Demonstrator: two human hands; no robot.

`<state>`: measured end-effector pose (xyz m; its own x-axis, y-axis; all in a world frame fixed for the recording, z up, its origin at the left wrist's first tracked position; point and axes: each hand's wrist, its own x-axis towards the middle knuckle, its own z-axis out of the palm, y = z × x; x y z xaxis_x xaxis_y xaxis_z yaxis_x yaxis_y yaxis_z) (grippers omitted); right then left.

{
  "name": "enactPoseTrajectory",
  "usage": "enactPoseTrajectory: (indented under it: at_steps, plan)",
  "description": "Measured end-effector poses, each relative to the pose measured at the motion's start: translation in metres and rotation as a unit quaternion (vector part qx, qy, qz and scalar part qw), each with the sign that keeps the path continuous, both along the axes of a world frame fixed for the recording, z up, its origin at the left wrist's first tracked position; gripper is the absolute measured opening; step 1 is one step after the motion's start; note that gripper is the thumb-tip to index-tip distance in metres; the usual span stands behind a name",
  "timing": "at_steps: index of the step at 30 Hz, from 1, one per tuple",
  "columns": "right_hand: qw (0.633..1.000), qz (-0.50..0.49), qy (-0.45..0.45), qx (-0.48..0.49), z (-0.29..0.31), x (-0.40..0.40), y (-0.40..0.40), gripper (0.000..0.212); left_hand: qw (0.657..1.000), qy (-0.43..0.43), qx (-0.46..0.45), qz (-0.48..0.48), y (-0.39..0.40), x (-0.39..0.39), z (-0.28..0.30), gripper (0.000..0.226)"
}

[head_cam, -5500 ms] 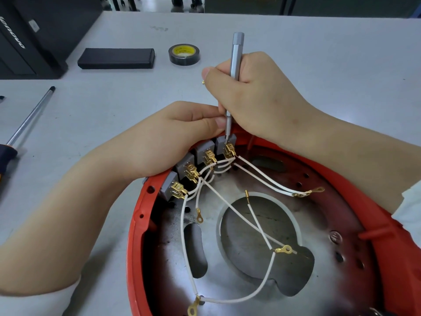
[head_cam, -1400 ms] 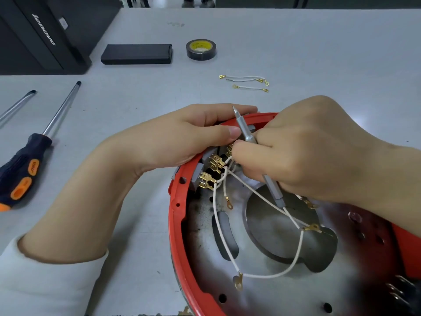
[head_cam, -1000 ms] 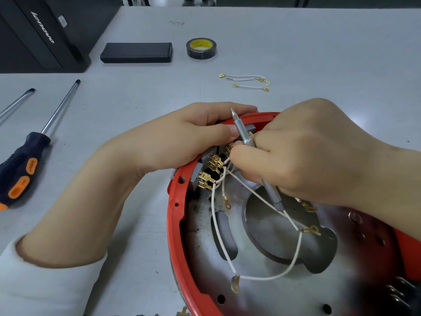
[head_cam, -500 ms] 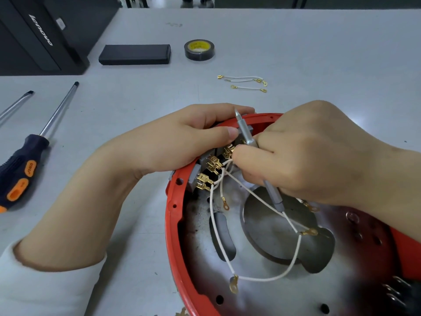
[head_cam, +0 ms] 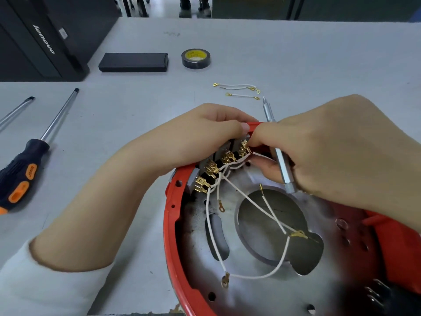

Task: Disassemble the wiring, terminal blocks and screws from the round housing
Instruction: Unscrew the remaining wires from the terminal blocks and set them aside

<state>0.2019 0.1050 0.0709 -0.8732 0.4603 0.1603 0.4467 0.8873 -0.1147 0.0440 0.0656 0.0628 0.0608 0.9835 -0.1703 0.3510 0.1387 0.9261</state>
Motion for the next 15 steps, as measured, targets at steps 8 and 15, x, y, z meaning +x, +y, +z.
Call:
enactPoseTrajectory:
  at_steps: [8,15]
  plan:
    - [0.964,-0.003,-0.101,0.247,0.011,0.012,-0.016,0.016,0.999,0.017,0.030,-0.032,0.001,0.000,-0.007,0.029]
    - [0.965,0.018,-0.042,0.258,0.006,0.010,-0.008,0.018,0.998,0.020,0.037,-0.055,0.000,-0.001,-0.006,0.031]
